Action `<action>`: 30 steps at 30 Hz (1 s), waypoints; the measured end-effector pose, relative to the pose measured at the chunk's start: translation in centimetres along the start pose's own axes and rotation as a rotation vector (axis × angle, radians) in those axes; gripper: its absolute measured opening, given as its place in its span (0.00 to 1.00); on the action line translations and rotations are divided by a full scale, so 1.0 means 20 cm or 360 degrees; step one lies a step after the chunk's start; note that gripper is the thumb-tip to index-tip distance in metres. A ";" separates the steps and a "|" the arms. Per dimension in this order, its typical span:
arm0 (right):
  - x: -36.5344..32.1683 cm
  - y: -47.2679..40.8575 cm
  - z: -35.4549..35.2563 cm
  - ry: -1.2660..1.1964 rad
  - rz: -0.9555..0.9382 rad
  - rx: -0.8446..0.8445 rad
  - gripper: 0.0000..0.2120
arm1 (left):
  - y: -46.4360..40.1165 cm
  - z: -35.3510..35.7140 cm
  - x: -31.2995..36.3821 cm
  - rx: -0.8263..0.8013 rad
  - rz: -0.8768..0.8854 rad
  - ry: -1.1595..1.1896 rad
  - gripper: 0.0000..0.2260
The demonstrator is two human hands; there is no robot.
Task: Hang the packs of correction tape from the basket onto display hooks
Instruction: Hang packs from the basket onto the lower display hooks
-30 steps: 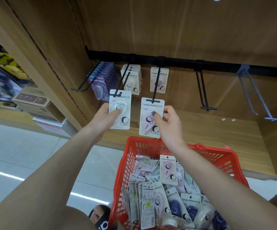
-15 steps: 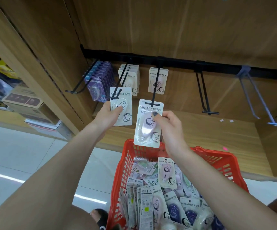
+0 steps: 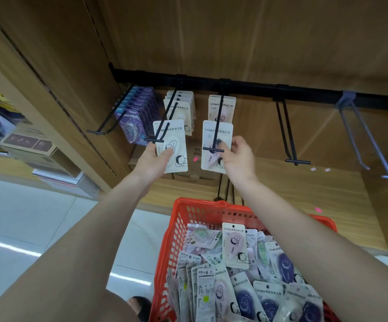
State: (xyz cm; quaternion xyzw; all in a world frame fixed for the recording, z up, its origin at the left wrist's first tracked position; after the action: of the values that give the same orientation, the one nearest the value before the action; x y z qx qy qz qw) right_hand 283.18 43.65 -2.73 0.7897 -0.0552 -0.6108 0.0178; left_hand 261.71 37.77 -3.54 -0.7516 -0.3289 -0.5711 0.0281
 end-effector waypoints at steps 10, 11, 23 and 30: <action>0.00 -0.41 0.13 -0.0002 0.0138 0.0112 0.09 | -0.18 0.09 0.06 0.0138 0.0155 0.0082 0.23; 0.00 -0.43 0.13 -0.0008 0.0149 0.0121 0.09 | -0.20 0.10 0.06 0.0161 0.0172 0.0082 0.23; 0.07 -0.40 0.10 0.0300 0.0295 0.0185 0.36 | -0.38 0.14 0.07 0.0062 0.0353 -0.0201 0.24; 0.18 -0.05 -0.12 0.0324 0.0089 0.0174 0.19 | -0.31 0.14 0.08 0.0088 0.0111 -0.0109 0.29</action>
State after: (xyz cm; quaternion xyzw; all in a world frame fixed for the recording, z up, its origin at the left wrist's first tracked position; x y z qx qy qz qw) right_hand 286.41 44.16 -5.61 0.8456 -0.1084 -0.5227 -0.0026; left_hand 261.10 44.50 -5.20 -0.7807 -0.3191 -0.5343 0.0574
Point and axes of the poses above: each hand's wrist, its own y-axis away from the middle knuckle, its own z-axis out of the palm, x = y × z, the point moved 3 cm from there along -y, towards the middle knuckle, and after that the axes turned 7 degrees about x, right-handed, at the moved point
